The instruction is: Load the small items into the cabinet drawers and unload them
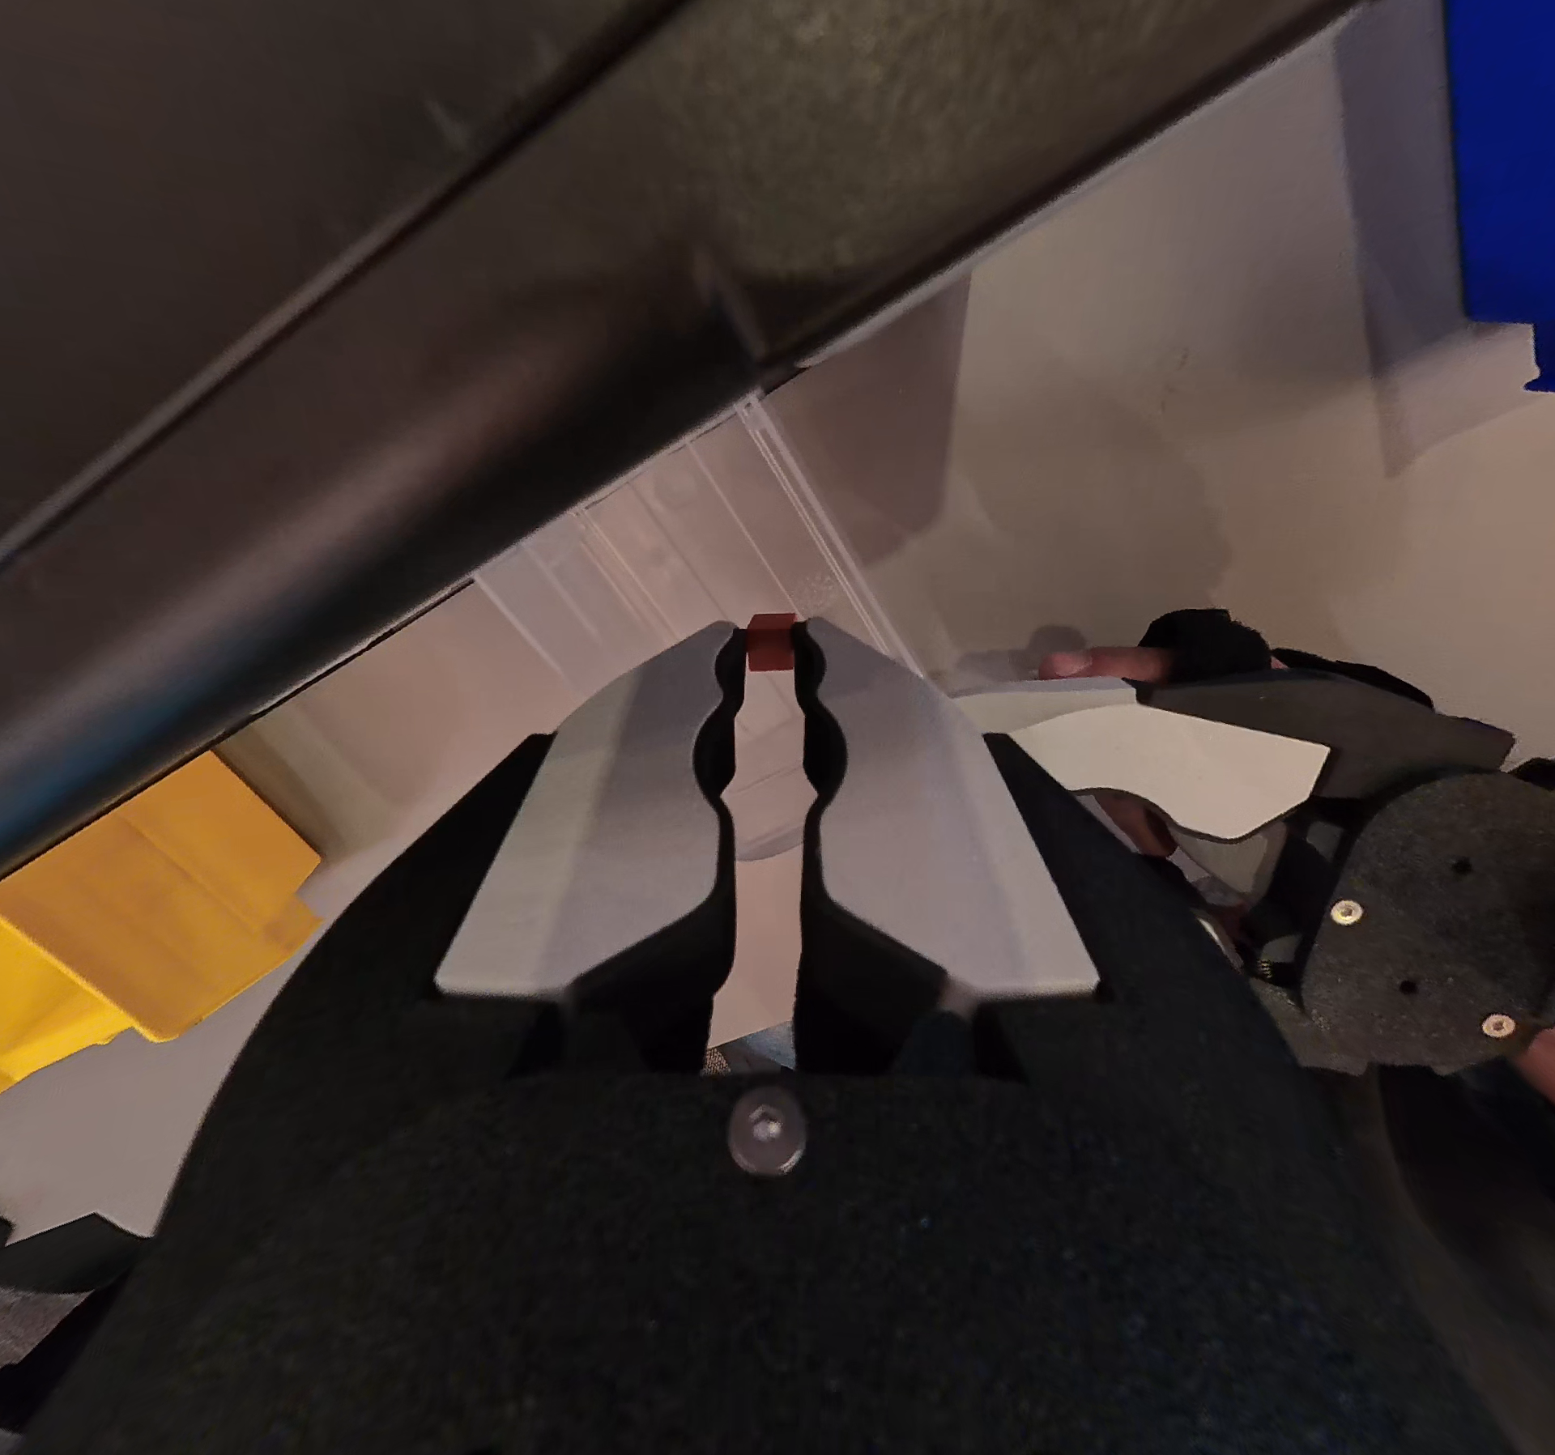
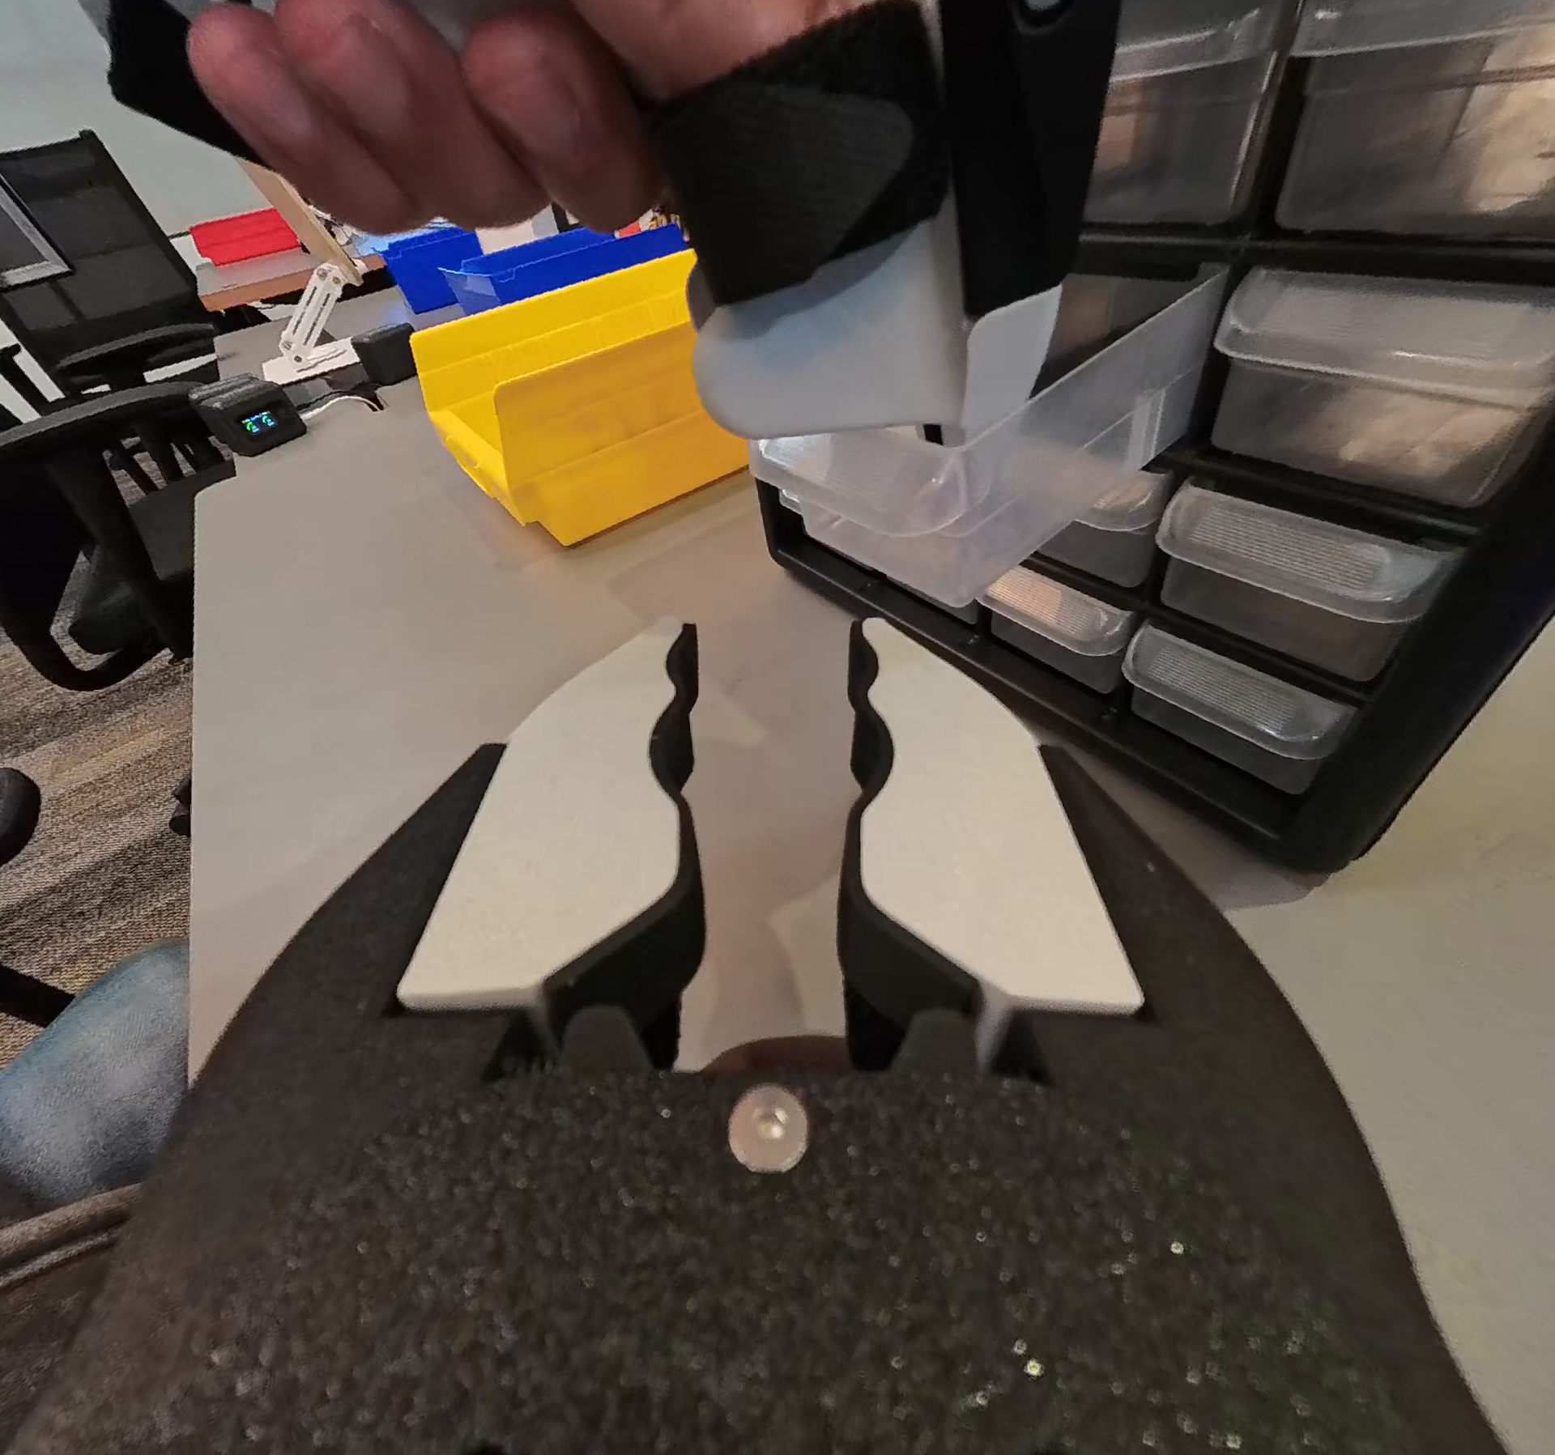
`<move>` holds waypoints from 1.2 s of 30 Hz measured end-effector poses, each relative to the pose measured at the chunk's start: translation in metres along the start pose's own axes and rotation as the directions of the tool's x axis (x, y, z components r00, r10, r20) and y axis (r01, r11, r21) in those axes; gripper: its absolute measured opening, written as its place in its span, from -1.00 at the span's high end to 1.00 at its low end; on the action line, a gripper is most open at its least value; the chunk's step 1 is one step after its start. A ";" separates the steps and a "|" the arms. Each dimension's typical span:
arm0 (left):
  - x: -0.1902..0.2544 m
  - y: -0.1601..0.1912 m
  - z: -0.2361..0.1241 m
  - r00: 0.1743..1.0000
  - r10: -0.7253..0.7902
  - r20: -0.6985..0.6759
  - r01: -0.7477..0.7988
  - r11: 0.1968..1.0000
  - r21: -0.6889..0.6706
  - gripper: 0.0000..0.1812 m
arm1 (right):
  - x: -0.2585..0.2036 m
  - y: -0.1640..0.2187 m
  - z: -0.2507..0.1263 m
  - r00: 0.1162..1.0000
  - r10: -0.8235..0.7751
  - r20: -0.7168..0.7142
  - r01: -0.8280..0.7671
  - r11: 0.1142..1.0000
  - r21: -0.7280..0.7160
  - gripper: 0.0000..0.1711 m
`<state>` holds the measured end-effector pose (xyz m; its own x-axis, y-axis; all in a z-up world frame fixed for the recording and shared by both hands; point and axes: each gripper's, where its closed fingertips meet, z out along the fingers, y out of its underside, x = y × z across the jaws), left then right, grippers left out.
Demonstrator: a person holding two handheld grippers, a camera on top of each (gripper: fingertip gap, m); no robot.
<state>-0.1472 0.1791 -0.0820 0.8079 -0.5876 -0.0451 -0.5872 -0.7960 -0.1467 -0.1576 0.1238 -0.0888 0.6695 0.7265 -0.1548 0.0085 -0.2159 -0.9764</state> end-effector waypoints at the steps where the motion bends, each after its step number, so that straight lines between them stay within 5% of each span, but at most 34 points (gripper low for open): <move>1: 0.000 0.000 0.000 1.000 0.000 -0.001 0.000 1.000 -0.002 0.88 | 0.000 0.000 0.000 1.000 0.000 0.001 0.000 1.000 0.000 0.61; 9: 0.001 0.002 -0.004 1.000 -0.002 -0.004 0.002 1.000 0.004 0.81 | -0.001 -0.001 -0.001 1.000 -0.010 -0.001 0.010 1.000 0.002 0.60; 17: 0.008 0.011 -0.060 0.995 0.096 -0.011 -0.090 0.963 0.253 0.69 | 0.006 0.001 -0.004 0.999 -0.026 -0.022 0.026 1.000 -0.004 0.61; 21: -0.006 0.036 -0.079 0.986 0.164 0.043 -0.163 0.843 0.513 0.54 | 0.005 0.000 -0.005 0.998 -0.054 -0.032 0.054 0.999 0.002 0.61; 25: -0.038 0.075 -0.055 0.995 0.066 0.070 -0.097 0.655 0.749 0.43 | 0.002 0.000 -0.004 0.994 -0.100 -0.047 0.100 0.995 0.003 0.61; 32: -0.052 0.149 0.030 0.999 -0.014 -0.039 0.041 0.525 0.850 0.36 | -0.016 -0.008 0.001 0.983 -0.179 -0.030 0.181 0.983 0.045 0.62; 36: -0.061 0.155 0.010 1.000 -0.005 -0.007 0.009 0.495 0.869 0.27 | -0.010 -0.014 0.001 0.964 -0.230 -0.136 0.239 0.969 0.055 0.64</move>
<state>-0.2872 0.0929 -0.1122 0.8104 -0.5848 -0.0370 -0.2399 -0.2734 -0.9315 -0.1656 0.1200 -0.0741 0.7443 0.6609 0.0957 0.1272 0.0004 -0.9919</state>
